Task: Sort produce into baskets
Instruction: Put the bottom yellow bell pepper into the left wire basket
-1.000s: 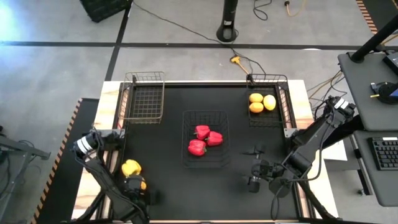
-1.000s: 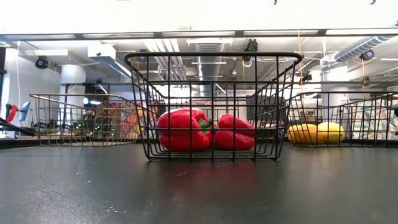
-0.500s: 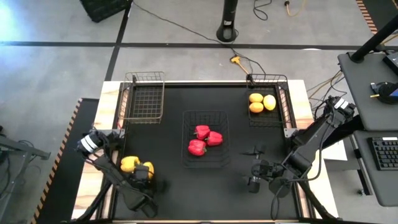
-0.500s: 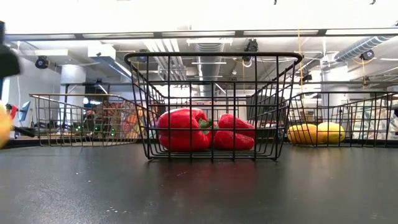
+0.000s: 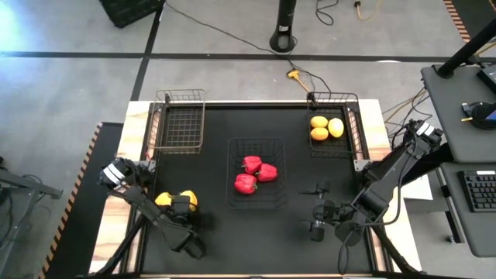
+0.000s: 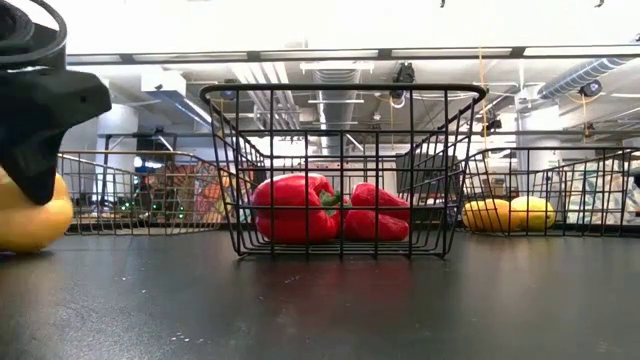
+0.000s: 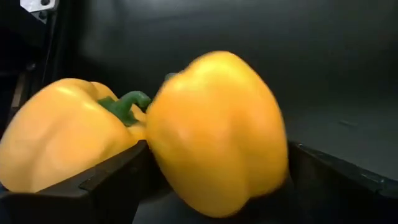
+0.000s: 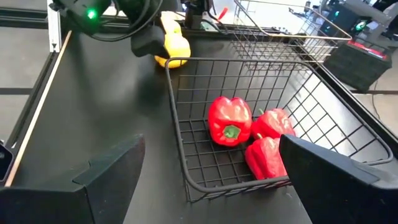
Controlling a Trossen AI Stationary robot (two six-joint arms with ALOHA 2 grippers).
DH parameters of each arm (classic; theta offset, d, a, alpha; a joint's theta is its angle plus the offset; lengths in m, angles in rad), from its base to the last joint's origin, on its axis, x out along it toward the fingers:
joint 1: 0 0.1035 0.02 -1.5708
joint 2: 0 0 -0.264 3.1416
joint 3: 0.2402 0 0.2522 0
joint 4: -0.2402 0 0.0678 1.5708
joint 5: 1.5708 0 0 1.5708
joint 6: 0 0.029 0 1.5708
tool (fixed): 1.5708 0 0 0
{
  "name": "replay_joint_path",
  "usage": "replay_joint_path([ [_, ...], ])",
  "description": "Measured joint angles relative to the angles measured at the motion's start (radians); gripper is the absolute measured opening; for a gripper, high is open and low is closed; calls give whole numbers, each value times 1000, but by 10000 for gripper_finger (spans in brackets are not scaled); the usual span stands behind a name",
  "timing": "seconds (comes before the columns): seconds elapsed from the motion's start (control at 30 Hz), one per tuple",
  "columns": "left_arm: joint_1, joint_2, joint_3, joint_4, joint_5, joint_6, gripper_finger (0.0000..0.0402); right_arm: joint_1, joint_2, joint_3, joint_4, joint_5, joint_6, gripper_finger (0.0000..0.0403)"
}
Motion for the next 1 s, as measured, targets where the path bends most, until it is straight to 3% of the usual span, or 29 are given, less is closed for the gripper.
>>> replay_joint_path([
  [0.4,64,-42,-72,44,80,-12,351,0,0,0,0,-15,-1,364],
  [1.0,180,-110,-100,25,-9,166,351,0,0,0,0,-26,-2,364],
])
